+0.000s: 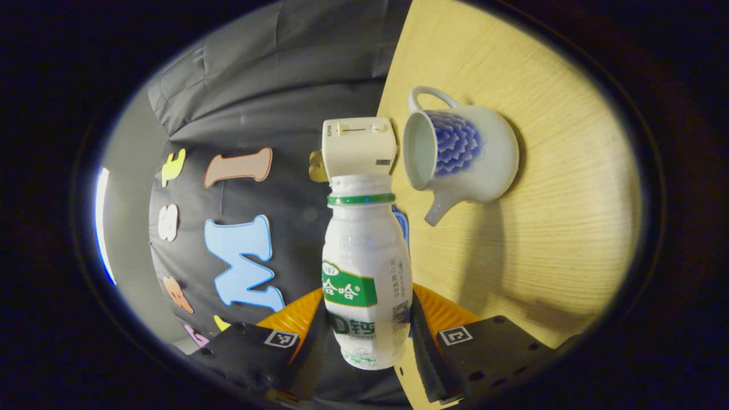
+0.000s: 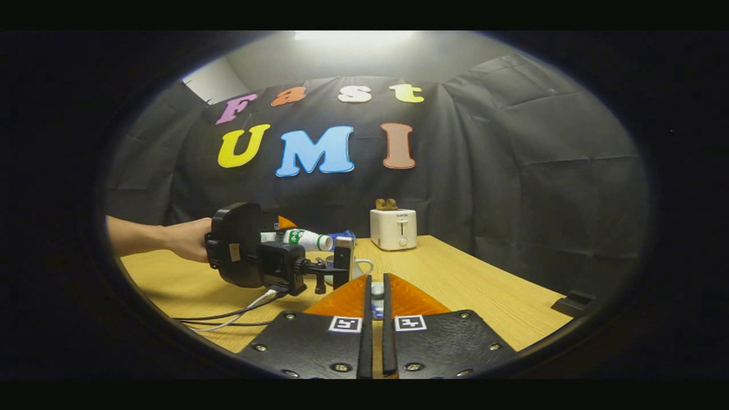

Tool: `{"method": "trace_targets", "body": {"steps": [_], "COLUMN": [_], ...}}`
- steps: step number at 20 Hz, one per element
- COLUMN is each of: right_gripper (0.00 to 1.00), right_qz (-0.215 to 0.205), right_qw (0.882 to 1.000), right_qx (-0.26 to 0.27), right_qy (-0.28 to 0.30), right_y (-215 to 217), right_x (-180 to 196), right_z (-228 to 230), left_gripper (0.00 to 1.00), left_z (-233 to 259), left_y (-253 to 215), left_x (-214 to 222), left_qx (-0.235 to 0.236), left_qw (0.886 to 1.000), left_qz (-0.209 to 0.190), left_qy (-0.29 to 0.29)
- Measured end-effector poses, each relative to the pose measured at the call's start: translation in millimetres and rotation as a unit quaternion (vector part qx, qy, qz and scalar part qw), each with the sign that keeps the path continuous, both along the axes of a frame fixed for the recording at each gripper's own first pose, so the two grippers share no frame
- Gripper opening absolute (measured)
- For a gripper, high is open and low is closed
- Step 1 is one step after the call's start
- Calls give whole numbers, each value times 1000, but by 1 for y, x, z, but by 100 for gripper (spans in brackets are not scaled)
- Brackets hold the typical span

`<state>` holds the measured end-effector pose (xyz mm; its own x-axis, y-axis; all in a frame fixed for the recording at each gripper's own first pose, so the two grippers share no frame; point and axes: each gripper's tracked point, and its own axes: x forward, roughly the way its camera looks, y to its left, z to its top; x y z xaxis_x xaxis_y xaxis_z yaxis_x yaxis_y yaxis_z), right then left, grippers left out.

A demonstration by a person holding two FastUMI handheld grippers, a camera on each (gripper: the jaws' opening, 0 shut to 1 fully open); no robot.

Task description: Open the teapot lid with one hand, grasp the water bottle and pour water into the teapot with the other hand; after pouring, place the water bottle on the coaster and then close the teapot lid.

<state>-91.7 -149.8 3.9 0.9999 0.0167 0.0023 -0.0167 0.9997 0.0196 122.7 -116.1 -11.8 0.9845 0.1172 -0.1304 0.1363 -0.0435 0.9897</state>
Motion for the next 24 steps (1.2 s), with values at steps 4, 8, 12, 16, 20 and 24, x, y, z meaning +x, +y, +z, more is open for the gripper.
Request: {"method": "trace_targets", "body": {"steps": [4,8,12,16,20,24], "right_gripper": [7,7,7,6,18,7], "right_qz": [0,2,4,4,1,0], "right_qw": [1000,1000,1000,1000,1000,1000], "right_qx": [0,0,0,1,3,1], "right_qy": [1,3,5,1,2,1], "right_y": [0,1,2,1,-1,-1], "right_x": [1,1,3,2,2,2], "right_z": [1,1,0,0,-1,-1], "left_gripper": [75,75,75,80,75,75], "left_z": [3,4,5,6,8,10], "left_y": [0,-1,1,1,6,6], "left_x": [-1,-1,1,0,3,3], "left_qx": [23,50,63,69,87,97], "left_qw": [1000,999,998,997,996,995], "left_qz": [-4,-6,-5,-7,-3,-5], "left_qy": [-10,-12,-10,-18,-20,-24]}}
